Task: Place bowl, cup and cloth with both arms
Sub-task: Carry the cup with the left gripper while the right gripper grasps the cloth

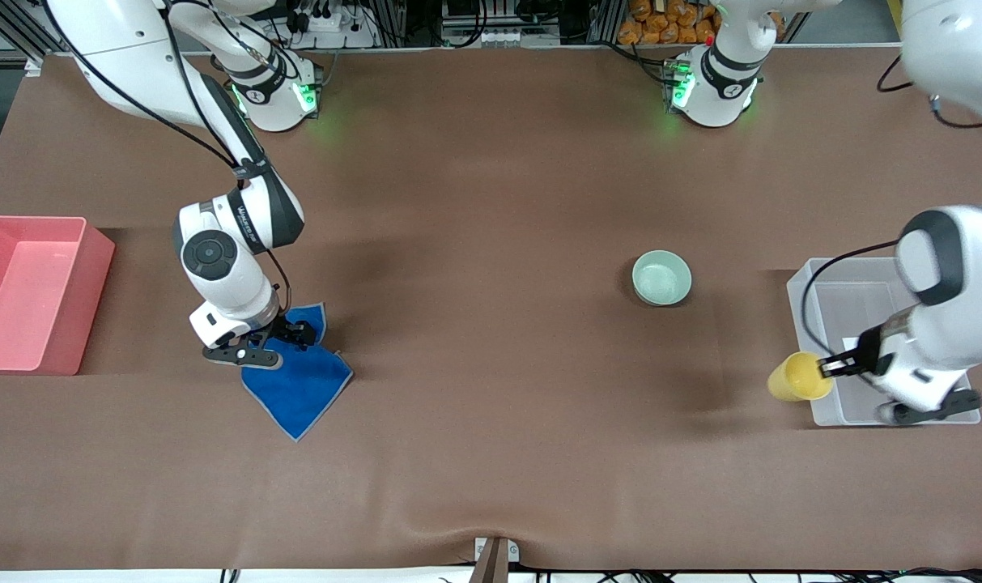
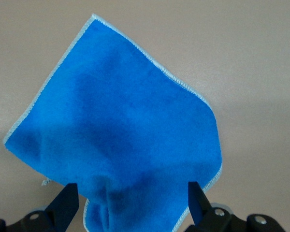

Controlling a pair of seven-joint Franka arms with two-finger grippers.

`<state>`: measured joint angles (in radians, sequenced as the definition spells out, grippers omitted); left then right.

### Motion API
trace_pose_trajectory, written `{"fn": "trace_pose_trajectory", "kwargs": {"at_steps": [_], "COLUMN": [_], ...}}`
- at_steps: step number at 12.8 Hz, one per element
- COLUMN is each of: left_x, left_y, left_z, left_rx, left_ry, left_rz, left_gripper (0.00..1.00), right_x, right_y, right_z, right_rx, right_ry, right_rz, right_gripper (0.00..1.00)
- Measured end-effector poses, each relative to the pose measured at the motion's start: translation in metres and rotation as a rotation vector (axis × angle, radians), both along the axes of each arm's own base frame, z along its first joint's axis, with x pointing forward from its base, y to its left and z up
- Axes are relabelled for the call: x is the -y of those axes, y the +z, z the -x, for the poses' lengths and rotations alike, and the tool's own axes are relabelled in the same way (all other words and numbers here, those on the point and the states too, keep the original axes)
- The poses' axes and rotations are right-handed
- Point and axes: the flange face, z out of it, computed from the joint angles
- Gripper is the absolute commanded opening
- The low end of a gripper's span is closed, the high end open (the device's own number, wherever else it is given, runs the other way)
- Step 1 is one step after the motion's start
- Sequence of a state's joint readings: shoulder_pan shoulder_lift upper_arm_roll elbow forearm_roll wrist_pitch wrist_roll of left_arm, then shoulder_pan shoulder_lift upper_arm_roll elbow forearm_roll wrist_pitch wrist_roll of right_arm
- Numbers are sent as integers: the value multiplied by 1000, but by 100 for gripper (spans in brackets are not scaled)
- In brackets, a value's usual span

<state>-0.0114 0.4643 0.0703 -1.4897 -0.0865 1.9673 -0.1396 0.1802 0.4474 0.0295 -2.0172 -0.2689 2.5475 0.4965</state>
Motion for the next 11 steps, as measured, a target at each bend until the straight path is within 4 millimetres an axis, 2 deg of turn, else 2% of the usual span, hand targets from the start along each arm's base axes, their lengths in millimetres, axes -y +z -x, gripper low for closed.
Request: {"fn": "trace_pose_trajectory", "kwargs": {"at_steps": [2,4,5,6,7,9,11], "left_x": [-31,-56,-67,-80,-95,-125,-142], "left_y": [26,30,26,20,12,-11,-31], "left_z": [9,13,14,15,16,20,22], "left_rx": [-1,0,-6,-13,-24,-51,-72], "left_ry": [24,12,-2,-19,-36,-67,-79], "left_rz": [3,3,3,3,5,11,17], "left_gripper": [0,0,0,0,0,0,0], "right_x": [-2,-2,0,3,5,5,5], "right_y": [-4,-19,-29,-37,-42,-43,-43], "right_z": [-1,6,10,14,16,16,16], "right_rx": [41,103,130,146,152,157,160], "right_ry": [47,71,81,86,89,91,91], "right_rz": [-17,-56,-75,-87,-91,-94,-95], "right_gripper": [100,100,87,46,17,3,0]}}
